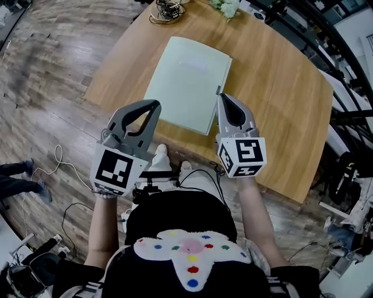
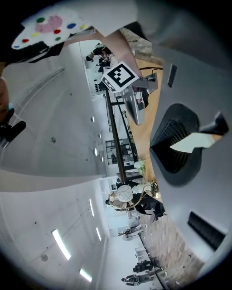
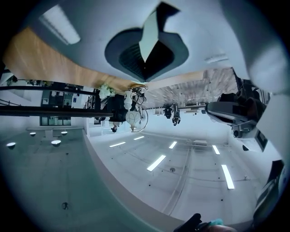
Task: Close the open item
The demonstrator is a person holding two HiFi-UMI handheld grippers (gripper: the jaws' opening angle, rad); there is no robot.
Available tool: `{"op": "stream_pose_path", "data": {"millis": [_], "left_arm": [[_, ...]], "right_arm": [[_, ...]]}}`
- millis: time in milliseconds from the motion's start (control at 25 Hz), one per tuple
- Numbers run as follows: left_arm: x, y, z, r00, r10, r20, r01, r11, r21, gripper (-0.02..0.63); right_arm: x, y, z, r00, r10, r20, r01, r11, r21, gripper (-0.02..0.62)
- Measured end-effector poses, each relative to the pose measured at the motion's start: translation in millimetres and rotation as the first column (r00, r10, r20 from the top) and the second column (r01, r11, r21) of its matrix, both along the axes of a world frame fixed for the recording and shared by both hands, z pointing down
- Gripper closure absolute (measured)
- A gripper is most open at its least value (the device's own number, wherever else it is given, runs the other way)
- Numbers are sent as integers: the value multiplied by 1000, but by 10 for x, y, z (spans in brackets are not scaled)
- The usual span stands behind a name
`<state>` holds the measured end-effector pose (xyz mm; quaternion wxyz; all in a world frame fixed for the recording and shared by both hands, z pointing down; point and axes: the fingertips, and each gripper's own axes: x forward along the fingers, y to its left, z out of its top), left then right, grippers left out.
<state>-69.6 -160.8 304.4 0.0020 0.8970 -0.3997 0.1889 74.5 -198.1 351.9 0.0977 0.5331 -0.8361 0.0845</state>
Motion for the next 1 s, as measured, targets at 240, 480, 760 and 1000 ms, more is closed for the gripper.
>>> {"op": "stream_pose_path", "data": {"millis": [240,480,760,1000], "left_arm": [[28,59,-265,1000,-7,-29,8,999,44,600],[35,155,-360,998,-31,-50,34,998,61,600],[26,249,-329,998,-41,-51,43,998,45,600],[31,267,-271,999,-39,-24,40,998,48,600]], "right_arm": [[8,146,-335,999,-9,32,8,999,48,588],[19,333,-521,999,-29,39,26,997,76,588],[-18,469,-632,998,-69,7,68,992,103,588],[-47,482,-610,997,-79,-11,80,991,111,588]]}}
